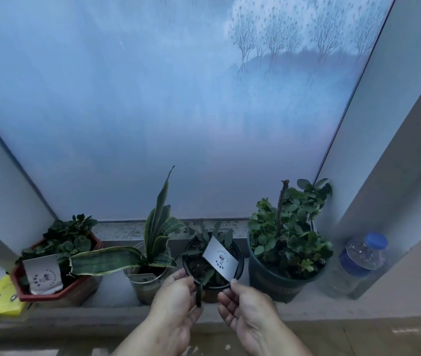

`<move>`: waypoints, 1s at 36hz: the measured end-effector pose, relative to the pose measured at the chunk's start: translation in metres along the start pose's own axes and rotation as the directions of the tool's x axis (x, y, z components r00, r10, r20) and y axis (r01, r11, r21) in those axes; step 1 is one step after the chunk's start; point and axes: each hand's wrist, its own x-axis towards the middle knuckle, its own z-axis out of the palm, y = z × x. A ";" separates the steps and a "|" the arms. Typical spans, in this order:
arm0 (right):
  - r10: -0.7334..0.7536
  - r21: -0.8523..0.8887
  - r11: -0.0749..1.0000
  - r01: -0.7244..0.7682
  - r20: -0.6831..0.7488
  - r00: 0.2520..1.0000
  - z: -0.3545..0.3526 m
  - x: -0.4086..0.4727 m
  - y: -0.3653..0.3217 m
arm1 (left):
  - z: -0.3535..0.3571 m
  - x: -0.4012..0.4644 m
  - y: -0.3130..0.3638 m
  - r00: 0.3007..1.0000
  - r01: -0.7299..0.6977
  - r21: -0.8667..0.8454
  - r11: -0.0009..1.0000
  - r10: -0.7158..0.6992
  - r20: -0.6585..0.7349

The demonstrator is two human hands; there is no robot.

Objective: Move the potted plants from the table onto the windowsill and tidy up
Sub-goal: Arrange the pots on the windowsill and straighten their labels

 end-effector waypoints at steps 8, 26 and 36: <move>-0.142 -0.148 0.980 0.136 -0.035 0.989 -0.003 0.001 -0.004 | 0.005 0.004 -0.013 1.000 0.004 -0.027 1.000 -0.004 -0.009; -0.172 -0.139 0.976 0.167 -0.025 0.985 -0.005 0.008 -0.009 | 0.011 0.010 -0.027 0.997 -0.060 -0.110 0.992 0.053 -0.063; -0.051 -0.184 0.981 0.062 0.065 0.997 -0.002 -0.002 0.001 | 0.000 0.024 -0.019 0.986 -0.110 -0.132 0.985 0.092 -0.138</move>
